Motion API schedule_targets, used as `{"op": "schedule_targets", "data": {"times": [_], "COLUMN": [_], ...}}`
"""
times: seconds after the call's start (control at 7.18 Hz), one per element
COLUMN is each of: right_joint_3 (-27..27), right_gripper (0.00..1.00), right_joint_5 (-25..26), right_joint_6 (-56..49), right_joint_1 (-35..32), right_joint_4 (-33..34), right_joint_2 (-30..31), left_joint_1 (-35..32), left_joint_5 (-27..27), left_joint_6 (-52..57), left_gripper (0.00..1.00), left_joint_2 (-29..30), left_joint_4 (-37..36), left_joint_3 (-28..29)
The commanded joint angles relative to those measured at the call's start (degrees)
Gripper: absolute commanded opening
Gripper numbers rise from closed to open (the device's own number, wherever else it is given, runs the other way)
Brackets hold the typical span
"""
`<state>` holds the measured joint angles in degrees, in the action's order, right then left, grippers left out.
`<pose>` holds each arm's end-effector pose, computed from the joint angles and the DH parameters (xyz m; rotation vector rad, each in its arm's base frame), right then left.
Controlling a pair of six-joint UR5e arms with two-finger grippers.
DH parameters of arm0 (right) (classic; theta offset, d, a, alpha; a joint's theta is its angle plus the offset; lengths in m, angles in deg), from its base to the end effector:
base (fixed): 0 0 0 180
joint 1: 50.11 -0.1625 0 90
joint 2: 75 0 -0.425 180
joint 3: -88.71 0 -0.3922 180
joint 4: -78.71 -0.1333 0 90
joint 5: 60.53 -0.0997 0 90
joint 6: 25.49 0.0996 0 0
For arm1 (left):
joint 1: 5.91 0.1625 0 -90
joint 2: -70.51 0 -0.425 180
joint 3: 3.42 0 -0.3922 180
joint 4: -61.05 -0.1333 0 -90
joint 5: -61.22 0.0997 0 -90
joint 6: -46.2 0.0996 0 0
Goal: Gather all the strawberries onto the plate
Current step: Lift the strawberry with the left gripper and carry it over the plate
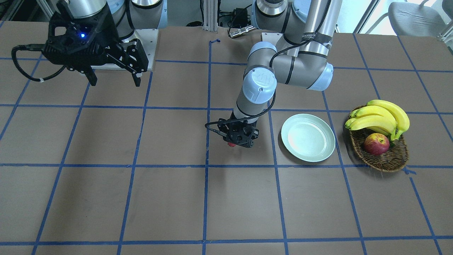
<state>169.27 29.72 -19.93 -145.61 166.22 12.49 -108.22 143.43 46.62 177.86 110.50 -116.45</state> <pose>0.1816 -0.5000 0.5428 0.0019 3.1361 -0.1217 -0.2555 -0.4821 0.2157 -0.3336 -2.9874 -0.0168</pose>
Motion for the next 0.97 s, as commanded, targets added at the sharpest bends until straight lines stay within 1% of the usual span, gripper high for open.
{"op": "schedule_targets", "data": {"times": [0.0, 0.14, 0.28, 0.42, 0.56, 0.7, 0.84], "right_joint_3": [0.0, 0.1, 0.1, 0.6, 1.3, 1.4, 1.8], "right_gripper": [1.0, 1.0, 1.0, 1.0, 1.0, 1.0, 1.0], "right_joint_5": [-0.1, 0.0, 0.0, -0.2, -0.7, -0.5, -0.6], "right_joint_6": [0.0, 0.0, -0.1, 0.0, -0.1, -0.8, -1.2], "right_joint_1": [1.8, 3.5, 4.6, 4.7, 4.6, 4.7, 4.6], "right_joint_4": [0.1, -0.3, -0.4, -1.1, -1.2, -1.3, -1.3], "right_joint_2": [0.0, 0.0, 0.0, 0.0, 0.0, 0.0, 0.0], "left_joint_1": [5.9, 7.9, 10.0, 13.0, 16.1, 19.0, 21.5], "left_joint_5": [0.5, 3.1, 3.6, 7.4, 8.4, 8.4, 8.3], "left_joint_6": [2.1, 2.5, 2.6, 5.4, 10.5, 12.9, 13.0], "left_gripper": [0.0, 0.0, 0.0, 0.0, 0.0, 0.0, 0.0], "left_joint_2": [-4.1, -4.7, -4.5, -4.5, -3.5, -3.0, -3.0], "left_joint_4": [10.0, 10.9, 11.4, 11.7, 11.6, 11.8, 11.9], "left_joint_3": [2.8, 2.8, 2.6, 2.6, 2.4, 2.0, 0.5]}}
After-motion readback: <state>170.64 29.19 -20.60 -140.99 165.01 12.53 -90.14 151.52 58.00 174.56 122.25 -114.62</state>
